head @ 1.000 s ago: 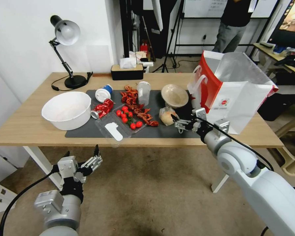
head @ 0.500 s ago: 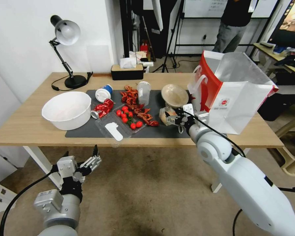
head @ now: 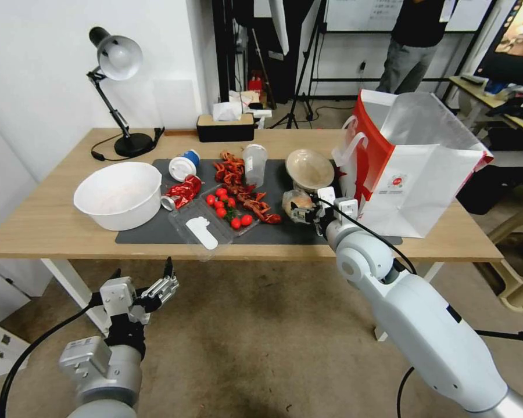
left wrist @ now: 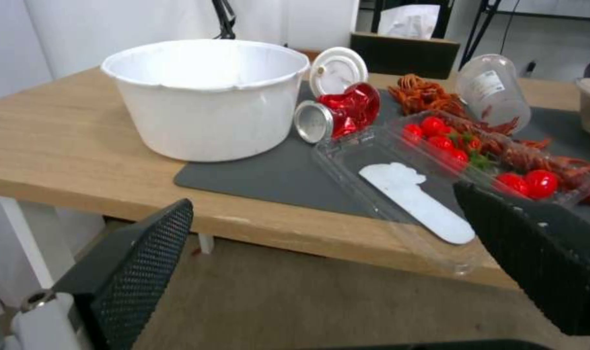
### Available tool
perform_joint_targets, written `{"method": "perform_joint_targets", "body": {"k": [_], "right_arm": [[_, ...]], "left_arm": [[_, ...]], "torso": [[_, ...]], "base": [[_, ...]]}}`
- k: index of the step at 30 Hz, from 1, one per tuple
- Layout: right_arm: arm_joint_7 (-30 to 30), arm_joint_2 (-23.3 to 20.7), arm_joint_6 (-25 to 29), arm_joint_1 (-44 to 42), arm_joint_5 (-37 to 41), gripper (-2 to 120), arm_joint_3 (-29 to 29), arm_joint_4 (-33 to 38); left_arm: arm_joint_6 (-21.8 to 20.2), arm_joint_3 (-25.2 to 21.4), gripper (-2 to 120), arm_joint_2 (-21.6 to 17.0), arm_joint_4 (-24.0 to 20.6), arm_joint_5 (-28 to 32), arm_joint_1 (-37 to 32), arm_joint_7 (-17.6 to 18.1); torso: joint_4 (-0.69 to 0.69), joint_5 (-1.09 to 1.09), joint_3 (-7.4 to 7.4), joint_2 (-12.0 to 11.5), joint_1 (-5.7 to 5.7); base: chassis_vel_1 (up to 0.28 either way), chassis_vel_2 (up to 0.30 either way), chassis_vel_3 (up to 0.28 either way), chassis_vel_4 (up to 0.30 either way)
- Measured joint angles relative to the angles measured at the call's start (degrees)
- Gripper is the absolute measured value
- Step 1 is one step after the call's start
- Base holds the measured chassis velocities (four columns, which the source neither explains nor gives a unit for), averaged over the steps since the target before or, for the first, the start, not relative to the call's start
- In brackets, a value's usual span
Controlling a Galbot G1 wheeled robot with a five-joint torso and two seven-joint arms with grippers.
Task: Pick up the trash from the table and place it into the takeout bag.
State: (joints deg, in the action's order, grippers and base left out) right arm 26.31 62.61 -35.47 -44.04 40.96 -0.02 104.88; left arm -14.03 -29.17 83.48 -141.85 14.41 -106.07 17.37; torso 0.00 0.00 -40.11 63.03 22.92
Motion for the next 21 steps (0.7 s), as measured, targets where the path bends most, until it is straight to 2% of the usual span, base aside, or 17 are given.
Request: {"method": "perform_joint_targets", "body": {"k": [7,9,13,15,17,19,21], "right_arm": [[-0.14,0.14,-0.26,0.03,0.96,98,0.16,-0.61],[0.26,0.31,-0.23,0.03,1.62,87,0.18,-0.74],[0.50,0.41,-0.28,-0.01,2.11,78,0.20,-0.74],[0.78,0.50,-0.46,-0.02,2.73,67,0.23,-0.75],[0.92,0.52,-0.51,-0.02,3.06,64,0.24,-0.75],[1.20,0.62,-0.61,-0.12,3.55,51,0.35,-0.78],[1.25,0.65,-0.62,-0.23,3.63,48,0.43,-0.79]], "left_arm": [[0.34,0.03,100,0.26,-0.09,-0.11,-0.13,0.18],[0.53,0.24,100,0.37,-0.09,-0.26,-0.15,0.19],[0.75,0.33,100,0.37,-0.09,-0.34,-0.32,0.21],[0.97,0.34,100,0.29,-0.06,-0.34,-0.35,0.32],[1.03,0.34,100,0.25,-0.05,-0.34,-0.35,0.39],[1.25,0.34,100,0.19,-0.02,-0.30,-0.32,0.57],[1.33,0.34,100,0.16,-0.02,-0.28,-0.31,0.63]], "torso": [[0.00,0.00,0.00,0.00,0.00],[0.00,0.00,0.00,0.00,0.00],[0.00,0.00,0.00,0.00,0.00],[0.00,0.00,0.00,0.00,0.00],[0.00,0.00,0.01,0.00,0.00],[0.00,0.00,0.00,0.00,0.00],[0.01,0.00,0.00,0.00,0.00]], "base": [[0.000,0.000,0.000,0.000],[0.000,0.000,0.000,0.000],[0.000,0.000,0.000,0.000],[0.000,0.000,0.000,0.000],[0.000,0.000,0.000,0.000],[0.000,0.000,0.000,0.000],[0.000,0.000,0.000,0.000]]}}
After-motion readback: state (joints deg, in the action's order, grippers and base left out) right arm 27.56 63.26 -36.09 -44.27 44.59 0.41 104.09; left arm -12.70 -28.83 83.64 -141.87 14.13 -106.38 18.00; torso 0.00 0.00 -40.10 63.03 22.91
